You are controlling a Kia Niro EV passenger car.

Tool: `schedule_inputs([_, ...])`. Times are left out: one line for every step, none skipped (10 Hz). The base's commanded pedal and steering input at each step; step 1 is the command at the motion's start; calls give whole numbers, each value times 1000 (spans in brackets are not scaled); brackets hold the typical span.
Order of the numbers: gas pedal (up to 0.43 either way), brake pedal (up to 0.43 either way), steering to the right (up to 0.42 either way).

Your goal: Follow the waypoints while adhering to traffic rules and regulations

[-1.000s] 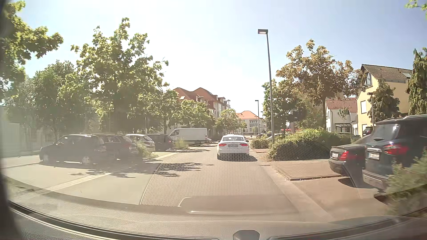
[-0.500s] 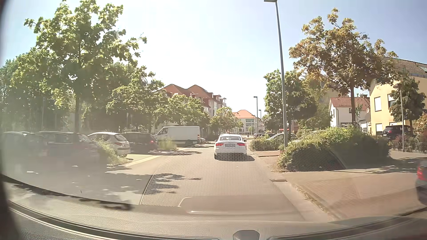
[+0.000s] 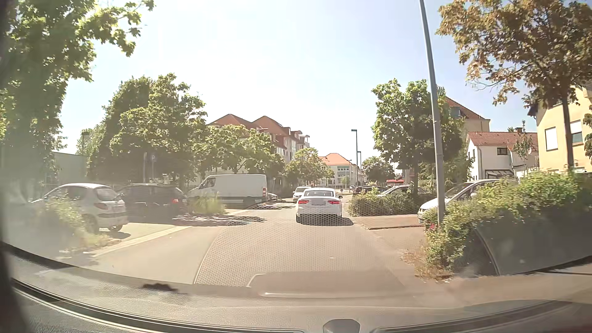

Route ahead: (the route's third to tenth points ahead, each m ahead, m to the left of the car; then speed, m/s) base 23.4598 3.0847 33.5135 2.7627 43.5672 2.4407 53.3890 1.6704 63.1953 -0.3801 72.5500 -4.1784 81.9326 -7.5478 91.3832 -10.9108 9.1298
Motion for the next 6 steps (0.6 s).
schedule_inputs([0,24,10])
schedule_inputs([0,30,10])
schedule_inputs([0,30,10])
schedule_inputs([0,30,10])
schedule_inputs([0,30,10])
schedule_inputs([0,30,8])
